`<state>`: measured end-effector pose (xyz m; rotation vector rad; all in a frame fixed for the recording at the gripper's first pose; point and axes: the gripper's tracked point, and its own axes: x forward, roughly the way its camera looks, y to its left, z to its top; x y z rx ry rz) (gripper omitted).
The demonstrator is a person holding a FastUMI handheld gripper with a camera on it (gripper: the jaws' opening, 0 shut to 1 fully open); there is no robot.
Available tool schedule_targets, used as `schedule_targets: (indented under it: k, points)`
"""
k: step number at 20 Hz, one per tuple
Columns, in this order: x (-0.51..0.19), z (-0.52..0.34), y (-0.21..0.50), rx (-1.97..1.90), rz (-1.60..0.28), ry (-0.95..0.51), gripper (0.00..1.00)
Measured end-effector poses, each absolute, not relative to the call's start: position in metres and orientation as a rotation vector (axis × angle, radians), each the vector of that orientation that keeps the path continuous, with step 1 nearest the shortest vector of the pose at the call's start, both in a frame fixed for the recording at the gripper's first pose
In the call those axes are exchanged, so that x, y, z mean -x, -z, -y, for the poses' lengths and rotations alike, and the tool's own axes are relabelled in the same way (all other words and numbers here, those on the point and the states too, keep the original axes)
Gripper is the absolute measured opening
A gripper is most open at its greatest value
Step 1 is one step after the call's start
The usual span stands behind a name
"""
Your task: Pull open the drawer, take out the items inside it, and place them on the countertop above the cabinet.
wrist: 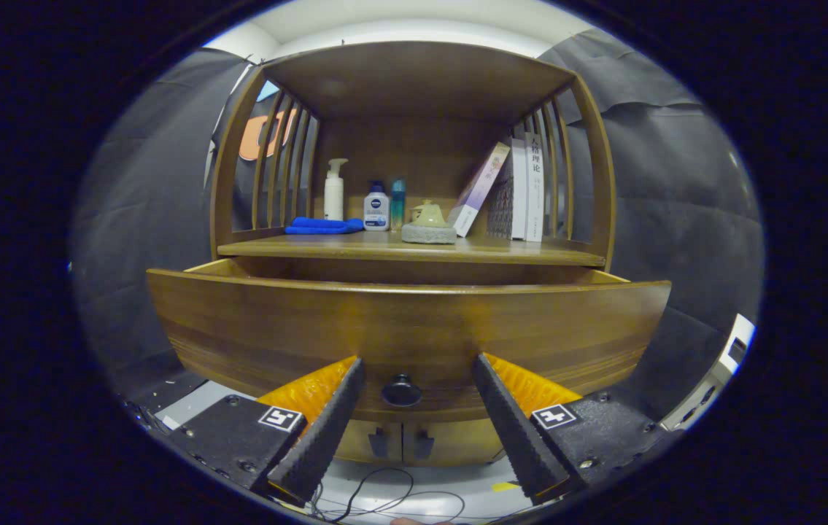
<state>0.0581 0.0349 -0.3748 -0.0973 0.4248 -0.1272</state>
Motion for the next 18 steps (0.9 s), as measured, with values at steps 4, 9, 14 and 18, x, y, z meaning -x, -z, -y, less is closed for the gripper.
schedule_targets:
  k: [4, 9, 14, 18]
  points:
    - [-0.076, -0.033, 0.377, 0.099, -0.432, 0.128, 1.0]
    - [-0.097, -0.031, 0.381, 0.12, -0.434, 0.129, 1.0]
    - [-0.122, -0.029, 0.386, 0.131, -0.449, 0.135, 1.0]
    - [-0.147, -0.029, 0.387, 0.139, -0.461, 0.137, 1.0]
